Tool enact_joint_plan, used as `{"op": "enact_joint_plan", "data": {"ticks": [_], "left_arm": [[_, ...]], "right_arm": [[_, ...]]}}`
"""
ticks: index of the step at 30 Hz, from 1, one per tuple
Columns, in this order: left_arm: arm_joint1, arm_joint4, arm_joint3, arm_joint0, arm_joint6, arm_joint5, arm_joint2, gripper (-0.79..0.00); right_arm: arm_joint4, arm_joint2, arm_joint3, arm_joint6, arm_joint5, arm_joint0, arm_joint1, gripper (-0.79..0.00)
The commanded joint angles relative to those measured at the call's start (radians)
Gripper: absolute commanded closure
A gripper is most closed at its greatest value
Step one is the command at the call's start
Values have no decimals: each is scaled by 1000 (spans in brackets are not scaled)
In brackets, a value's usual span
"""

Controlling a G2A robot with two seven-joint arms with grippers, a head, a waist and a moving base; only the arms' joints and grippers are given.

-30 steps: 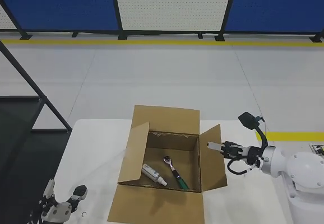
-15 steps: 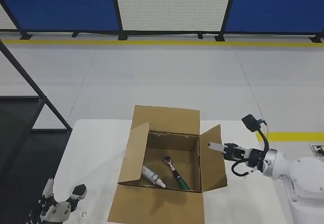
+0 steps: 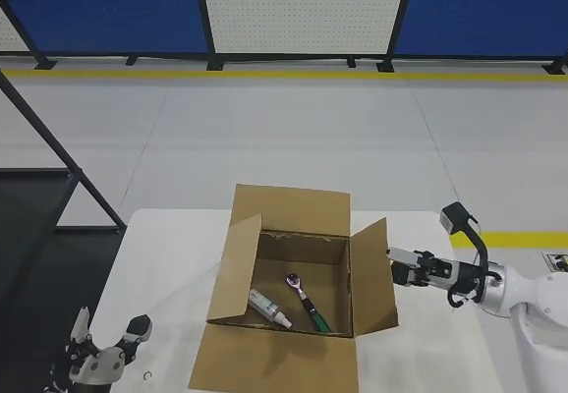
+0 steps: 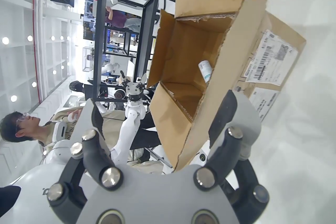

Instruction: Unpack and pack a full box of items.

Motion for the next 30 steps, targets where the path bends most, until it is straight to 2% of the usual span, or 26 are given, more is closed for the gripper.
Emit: {"op": "enact_joint_plan", "data": {"ticks": [1, 9, 13, 19, 25, 30], "left_arm": [[0, -1, 0, 0, -1, 0, 0, -785], [0, 0, 1, 0, 2, 2, 0, -785], [-1, -1, -9, -10, 38, 1, -3, -785], [-4, -13, -29, -24, 62, -12, -1, -785], [-5, 3, -52, -47, 83, 0, 5, -785], [-4, 57, -78, -85, 97, 25, 30, -785]], "right_arm": [[2, 0, -1, 0, -1, 0, 0, -785], [3, -1, -2, -5, -2, -3, 0, -785], [43, -39, -13, -21, -21, -9, 0, -785], [110, -115, 26, -59, -13, 48, -4, -785], [138, -238, 74, -132, 7, 133, -18, -785], [157, -347, 150, -147, 16, 213, -33, -785]]}}
